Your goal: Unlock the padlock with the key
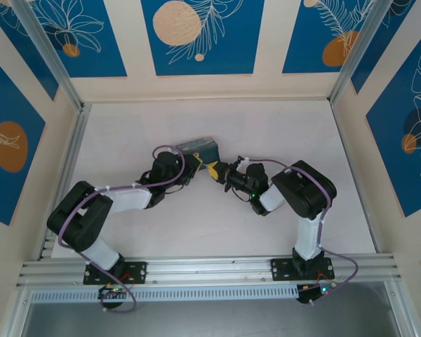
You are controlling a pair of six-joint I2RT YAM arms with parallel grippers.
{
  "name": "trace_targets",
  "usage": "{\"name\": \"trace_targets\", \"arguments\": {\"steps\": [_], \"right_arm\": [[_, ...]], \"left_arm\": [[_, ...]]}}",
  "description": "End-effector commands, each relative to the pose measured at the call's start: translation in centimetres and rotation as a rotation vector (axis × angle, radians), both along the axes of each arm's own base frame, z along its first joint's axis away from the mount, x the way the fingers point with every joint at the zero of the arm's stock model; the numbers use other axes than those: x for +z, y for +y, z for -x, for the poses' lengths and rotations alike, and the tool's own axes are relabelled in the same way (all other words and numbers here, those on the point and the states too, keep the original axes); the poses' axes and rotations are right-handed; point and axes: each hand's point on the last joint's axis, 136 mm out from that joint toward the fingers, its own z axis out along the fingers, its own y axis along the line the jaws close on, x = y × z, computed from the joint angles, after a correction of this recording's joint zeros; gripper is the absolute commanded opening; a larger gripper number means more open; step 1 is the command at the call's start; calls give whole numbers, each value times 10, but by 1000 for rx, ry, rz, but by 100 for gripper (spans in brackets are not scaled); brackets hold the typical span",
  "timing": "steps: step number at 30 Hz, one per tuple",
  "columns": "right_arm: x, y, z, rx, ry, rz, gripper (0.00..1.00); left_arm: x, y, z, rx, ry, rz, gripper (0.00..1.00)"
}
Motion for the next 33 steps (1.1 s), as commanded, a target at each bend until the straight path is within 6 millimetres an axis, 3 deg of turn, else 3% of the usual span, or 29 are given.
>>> {"name": "trace_targets", "arguments": {"steps": [1, 13, 25, 33], "right_arm": [[10, 15, -2, 27, -16, -35, 0], [30, 33, -12, 48, 17, -122, 0], [2, 33, -16, 50, 61, -92, 0], [-5, 31, -16, 114, 8, -38, 0]], "left_arm": [[27, -23, 6, -95, -82, 52, 0], [28, -34, 10, -139, -107, 55, 0], [51, -44, 15, -159, -140, 161, 0], [59, -44, 18, -164, -151, 169, 0]]}}
